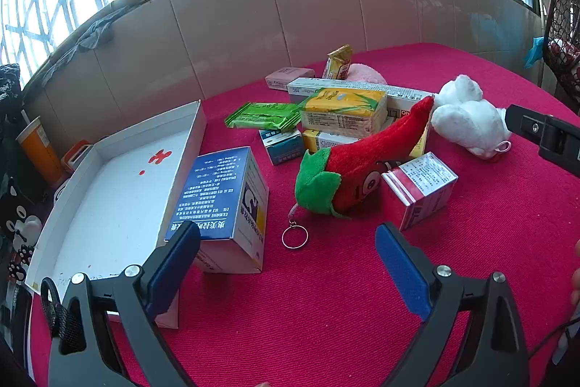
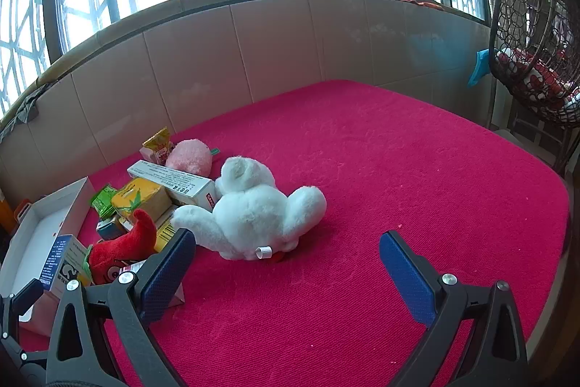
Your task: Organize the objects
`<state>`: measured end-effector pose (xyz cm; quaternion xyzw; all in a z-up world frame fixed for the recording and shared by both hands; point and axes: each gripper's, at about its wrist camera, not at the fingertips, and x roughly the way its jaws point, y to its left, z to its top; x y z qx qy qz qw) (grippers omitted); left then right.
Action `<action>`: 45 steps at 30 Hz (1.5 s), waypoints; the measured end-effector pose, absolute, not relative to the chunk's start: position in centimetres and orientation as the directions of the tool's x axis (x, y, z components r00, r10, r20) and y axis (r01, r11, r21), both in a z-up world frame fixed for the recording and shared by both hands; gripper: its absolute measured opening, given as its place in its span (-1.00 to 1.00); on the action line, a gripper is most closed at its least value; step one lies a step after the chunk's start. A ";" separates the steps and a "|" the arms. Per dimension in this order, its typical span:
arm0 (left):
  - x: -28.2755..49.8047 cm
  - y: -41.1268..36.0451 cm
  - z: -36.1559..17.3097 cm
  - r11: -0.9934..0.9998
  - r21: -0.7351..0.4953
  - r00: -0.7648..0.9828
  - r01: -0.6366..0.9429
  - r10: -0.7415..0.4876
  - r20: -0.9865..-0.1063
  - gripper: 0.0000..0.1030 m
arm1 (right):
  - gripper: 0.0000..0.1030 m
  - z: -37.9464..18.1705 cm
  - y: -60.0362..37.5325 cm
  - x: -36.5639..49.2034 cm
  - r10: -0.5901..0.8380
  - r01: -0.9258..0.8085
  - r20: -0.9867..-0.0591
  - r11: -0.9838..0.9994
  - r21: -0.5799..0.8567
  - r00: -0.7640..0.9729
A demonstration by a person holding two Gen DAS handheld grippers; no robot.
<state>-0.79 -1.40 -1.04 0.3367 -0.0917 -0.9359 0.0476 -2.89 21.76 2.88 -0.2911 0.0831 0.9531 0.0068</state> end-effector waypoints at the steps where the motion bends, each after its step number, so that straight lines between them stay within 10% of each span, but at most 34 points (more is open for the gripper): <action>1: -0.8 -1.4 -1.0 -0.979 0.204 -0.769 0.027 -0.151 -0.621 0.88 | 1.00 2.9 21.7 -2.9 -0.035 -0.062 -0.556 -0.986 0.155 -0.830; 45: -0.8 -1.5 -1.1 -0.978 0.209 -0.766 0.027 -0.155 -0.624 0.88 | 1.00 2.6 21.8 -3.2 -0.040 -0.066 -0.566 -0.984 0.165 -0.824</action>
